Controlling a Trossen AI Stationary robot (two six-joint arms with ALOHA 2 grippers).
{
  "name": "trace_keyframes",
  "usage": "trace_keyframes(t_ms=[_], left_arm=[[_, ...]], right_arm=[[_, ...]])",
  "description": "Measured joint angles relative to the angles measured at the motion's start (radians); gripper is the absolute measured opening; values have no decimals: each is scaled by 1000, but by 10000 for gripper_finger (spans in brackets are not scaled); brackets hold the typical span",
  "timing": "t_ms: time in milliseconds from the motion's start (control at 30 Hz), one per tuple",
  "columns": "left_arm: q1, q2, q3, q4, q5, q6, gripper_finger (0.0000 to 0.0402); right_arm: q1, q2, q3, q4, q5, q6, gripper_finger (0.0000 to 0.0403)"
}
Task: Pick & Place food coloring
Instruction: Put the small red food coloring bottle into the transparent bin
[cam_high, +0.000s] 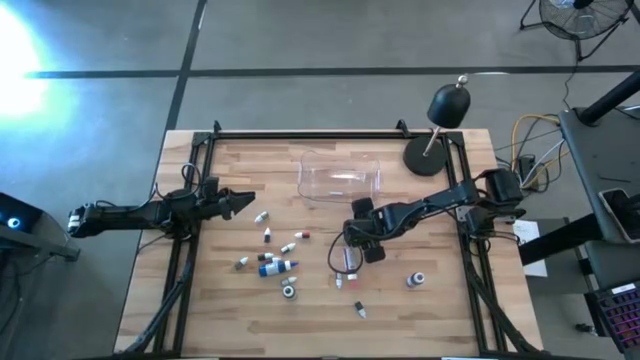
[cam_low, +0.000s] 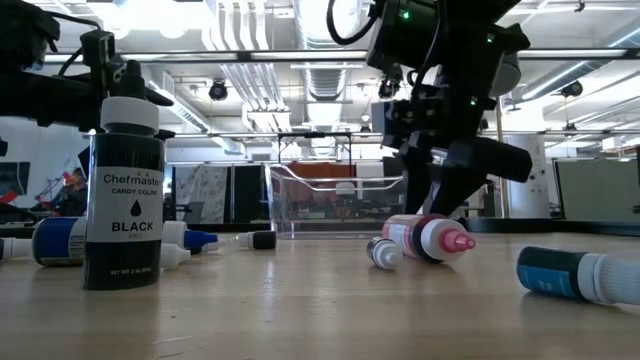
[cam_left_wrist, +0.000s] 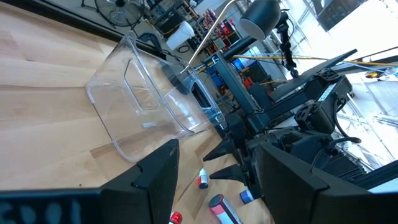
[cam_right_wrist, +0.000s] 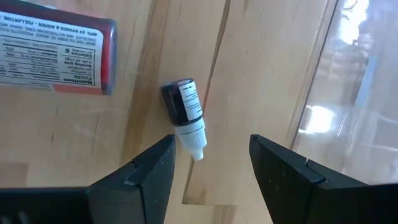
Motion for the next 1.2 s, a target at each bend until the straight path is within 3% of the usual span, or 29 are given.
trace_keyframes(t_ms=[267, 433, 667, 1200], left_arm=[[0, 0, 0, 0, 0, 0, 186], [0, 0, 0, 0, 0, 0, 186], [0, 0, 0, 0, 0, 0, 186], [0, 0, 0, 0, 0, 0, 186]], right_arm=[[22, -5, 6, 3, -5, -23, 198], [24, 15, -7, 17, -71, -19, 198], [4, 19, -7, 37, -27, 79, 198], [-6, 19, -41, 47, -98, 159, 198]])
